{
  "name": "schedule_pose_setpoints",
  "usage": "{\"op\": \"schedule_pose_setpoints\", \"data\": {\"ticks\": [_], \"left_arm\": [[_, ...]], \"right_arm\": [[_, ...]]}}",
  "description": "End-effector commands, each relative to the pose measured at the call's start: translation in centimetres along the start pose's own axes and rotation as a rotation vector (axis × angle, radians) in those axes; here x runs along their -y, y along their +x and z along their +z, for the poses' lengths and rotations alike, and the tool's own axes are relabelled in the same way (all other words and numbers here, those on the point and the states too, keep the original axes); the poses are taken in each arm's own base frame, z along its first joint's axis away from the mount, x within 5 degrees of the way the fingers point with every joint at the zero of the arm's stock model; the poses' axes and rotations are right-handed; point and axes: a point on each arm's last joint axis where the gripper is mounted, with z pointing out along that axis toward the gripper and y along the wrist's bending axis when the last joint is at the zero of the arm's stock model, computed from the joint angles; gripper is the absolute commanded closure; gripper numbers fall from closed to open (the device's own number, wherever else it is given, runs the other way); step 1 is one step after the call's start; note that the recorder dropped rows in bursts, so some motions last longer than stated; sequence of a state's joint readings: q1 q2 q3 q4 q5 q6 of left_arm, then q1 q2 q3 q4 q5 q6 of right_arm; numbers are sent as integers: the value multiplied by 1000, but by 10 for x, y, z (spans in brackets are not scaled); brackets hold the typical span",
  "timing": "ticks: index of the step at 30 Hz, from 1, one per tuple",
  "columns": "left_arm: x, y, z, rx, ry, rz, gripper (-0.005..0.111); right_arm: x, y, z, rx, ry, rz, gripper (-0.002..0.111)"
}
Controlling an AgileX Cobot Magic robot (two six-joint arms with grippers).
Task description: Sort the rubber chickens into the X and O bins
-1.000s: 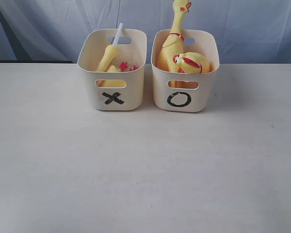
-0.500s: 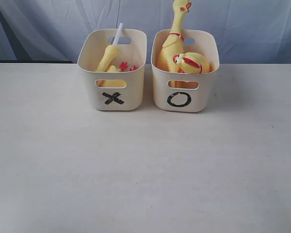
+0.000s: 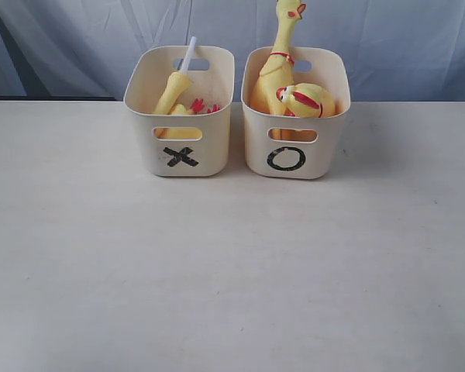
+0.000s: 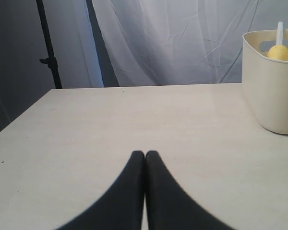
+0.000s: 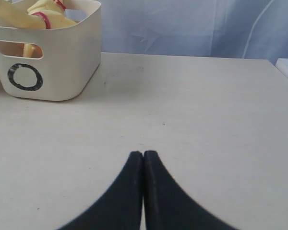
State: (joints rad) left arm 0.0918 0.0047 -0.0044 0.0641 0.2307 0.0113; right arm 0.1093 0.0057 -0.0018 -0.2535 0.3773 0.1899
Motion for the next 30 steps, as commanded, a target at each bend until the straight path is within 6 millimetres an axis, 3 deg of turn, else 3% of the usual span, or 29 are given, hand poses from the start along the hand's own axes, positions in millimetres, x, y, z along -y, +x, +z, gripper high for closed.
{"op": "schedule_pose_setpoints", "data": {"ticks": [1, 24, 30], "left_arm": [[0, 1, 0, -2, -5, -4, 107], [0, 1, 0, -1, -2, -4, 107], [4, 1, 0, 4, 67, 6, 107]], "right_arm": [[0, -1, 0, 17, -2, -14, 109], [-5, -2, 0, 28, -86, -37, 109], [-5, -2, 0, 28, -86, -37, 109]]}}
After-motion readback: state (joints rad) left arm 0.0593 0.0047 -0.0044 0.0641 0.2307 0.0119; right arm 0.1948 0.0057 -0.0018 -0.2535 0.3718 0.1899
